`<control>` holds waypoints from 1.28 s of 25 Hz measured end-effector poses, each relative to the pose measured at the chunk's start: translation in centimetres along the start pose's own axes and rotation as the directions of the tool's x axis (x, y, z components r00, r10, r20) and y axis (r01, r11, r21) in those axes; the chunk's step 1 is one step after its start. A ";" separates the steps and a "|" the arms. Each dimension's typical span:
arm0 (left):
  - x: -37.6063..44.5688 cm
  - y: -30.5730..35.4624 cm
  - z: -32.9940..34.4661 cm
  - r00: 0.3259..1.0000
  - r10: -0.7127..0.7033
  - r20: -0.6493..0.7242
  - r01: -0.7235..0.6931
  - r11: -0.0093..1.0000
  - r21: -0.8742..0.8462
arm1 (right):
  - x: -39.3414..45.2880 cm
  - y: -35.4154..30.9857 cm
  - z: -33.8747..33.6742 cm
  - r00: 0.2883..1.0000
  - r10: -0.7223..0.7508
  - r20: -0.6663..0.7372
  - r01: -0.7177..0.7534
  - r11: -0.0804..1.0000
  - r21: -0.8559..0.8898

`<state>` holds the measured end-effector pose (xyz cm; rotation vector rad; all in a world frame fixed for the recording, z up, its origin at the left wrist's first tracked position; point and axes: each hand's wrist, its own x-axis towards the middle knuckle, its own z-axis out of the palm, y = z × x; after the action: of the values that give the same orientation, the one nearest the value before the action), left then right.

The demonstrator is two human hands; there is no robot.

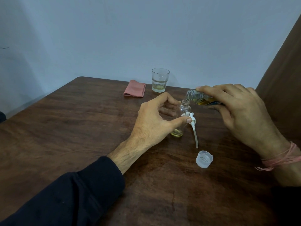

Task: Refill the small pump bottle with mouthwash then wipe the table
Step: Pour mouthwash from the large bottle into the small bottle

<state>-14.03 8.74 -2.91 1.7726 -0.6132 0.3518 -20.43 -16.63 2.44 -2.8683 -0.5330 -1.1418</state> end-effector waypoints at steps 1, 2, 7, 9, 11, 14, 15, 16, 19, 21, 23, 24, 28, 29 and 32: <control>0.0 0.0 0.0 1.000 0.000 0.001 0.000 1.000 0.003 | 0.0 0.0 0.0 1.000 0.000 0.002 0.000 1.000 -0.002; 0.0 0.0 0.0 1.000 -0.002 0.003 0.002 1.000 0.005 | 0.0 0.0 0.0 1.000 0.000 0.004 0.000 1.000 -0.003; 0.0 0.0 0.0 1.000 -0.015 0.003 0.015 1.000 0.001 | 0.0 0.1 0.1 1.000 -0.004 -0.004 0.004 1.000 -0.004; 0.0 0.0 0.0 1.000 -0.016 0.004 0.016 1.000 0.005 | 0.0 0.1 0.1 1.000 -0.005 -0.006 0.005 1.000 -0.003; 0.0 0.1 0.0 1.000 -0.019 0.003 0.019 1.000 0.006 | 0.0 0.0 0.1 1.000 -0.001 -0.001 0.001 1.000 -0.006; 0.0 0.1 0.0 1.000 -0.018 0.001 0.018 1.000 0.004 | 0.0 0.0 0.1 1.000 0.000 -0.002 0.000 1.000 -0.004; 0.0 0.2 0.0 1.000 -0.017 0.001 0.017 1.000 0.004 | 0.0 0.0 0.0 1.000 0.000 -0.003 0.000 1.000 -0.003; 0.0 0.2 0.0 1.000 -0.016 0.000 0.016 1.000 0.005 | 0.0 -0.1 0.0 1.000 0.000 -0.004 0.000 1.000 -0.002; 0.0 0.3 -0.1 1.000 -0.021 0.005 0.020 1.000 0.007 | 0.1 -0.1 -0.1 1.000 -0.003 -0.004 0.003 1.000 -0.001; 0.0 0.3 -0.1 1.000 -0.020 0.007 0.020 1.000 0.008 | 0.1 -0.1 -0.1 1.000 -0.003 -0.002 0.003 1.000 0.000; 0.0 0.3 -0.1 1.000 -0.017 0.009 0.017 1.000 0.007 | 0.1 -0.1 0.0 1.000 -0.003 0.003 0.003 1.000 -0.004; 0.0 0.3 -0.1 1.000 -0.015 0.008 0.015 1.000 0.007 | 0.1 -0.1 0.0 1.000 -0.003 0.002 0.003 1.000 -0.005; 0.0 0.3 -0.1 1.000 -0.014 0.005 0.014 1.000 0.005 | 0.1 -0.1 -0.1 1.000 -0.005 0.002 0.005 1.000 -0.002; 0.0 0.3 -0.1 1.000 -0.013 0.004 0.013 1.000 0.005 | 0.1 -0.1 -0.1 1.000 -0.006 0.002 0.006 1.000 -0.004; 0.0 0.3 -0.1 1.000 -0.008 -0.001 0.008 1.000 -0.001 | 0.1 -0.1 -0.1 1.000 -0.009 -0.001 0.009 1.000 -0.006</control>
<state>-14.22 8.81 -2.62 1.7733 -0.6058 0.3465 -20.46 -16.56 2.53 -2.8731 -0.5436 -1.1483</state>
